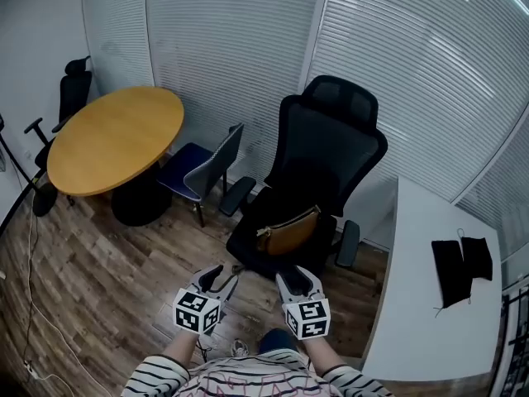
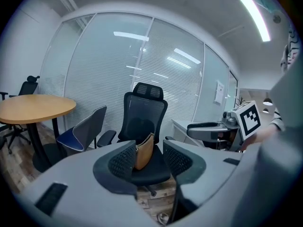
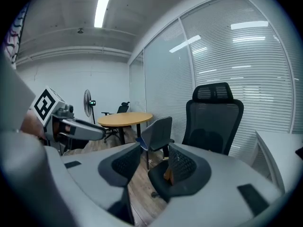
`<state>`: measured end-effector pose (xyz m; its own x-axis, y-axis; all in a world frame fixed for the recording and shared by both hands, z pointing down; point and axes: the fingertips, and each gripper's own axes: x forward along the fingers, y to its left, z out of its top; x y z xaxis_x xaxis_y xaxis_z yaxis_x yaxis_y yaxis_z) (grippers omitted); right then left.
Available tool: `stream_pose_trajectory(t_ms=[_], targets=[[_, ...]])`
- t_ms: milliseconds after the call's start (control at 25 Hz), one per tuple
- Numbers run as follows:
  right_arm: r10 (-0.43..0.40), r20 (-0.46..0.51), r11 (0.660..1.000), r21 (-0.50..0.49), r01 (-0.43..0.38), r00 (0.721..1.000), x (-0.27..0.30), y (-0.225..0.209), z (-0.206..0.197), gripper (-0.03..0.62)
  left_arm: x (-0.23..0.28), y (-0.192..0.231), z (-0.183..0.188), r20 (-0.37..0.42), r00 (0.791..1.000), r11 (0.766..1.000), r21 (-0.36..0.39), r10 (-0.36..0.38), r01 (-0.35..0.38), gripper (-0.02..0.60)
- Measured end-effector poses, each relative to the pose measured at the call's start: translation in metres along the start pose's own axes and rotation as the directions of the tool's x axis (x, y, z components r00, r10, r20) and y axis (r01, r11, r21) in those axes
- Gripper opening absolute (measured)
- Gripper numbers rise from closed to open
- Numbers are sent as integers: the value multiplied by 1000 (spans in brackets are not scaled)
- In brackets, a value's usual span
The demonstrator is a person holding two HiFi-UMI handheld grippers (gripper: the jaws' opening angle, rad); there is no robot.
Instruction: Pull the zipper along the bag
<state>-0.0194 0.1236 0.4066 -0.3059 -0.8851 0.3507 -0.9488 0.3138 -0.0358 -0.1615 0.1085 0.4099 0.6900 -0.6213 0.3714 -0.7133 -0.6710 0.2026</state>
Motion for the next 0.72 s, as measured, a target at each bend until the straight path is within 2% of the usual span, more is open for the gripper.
stream_pose_trajectory(t_ms=[200,480,720], targets=[[1,-30,998,-69,-3,1000,36,-16,-2,178,31,16,-2,-26,1000,1000,-15,-7,7,156],[43,-93,982,-179,-59,995,99,-40,-10,178,70,47,0,-55,998,998,-56,35,-38,156],[85,-171,947,-294,-133,982,156,-61,-29,178,115,68,-8,-93,995,994,-98,40,-49,156]])
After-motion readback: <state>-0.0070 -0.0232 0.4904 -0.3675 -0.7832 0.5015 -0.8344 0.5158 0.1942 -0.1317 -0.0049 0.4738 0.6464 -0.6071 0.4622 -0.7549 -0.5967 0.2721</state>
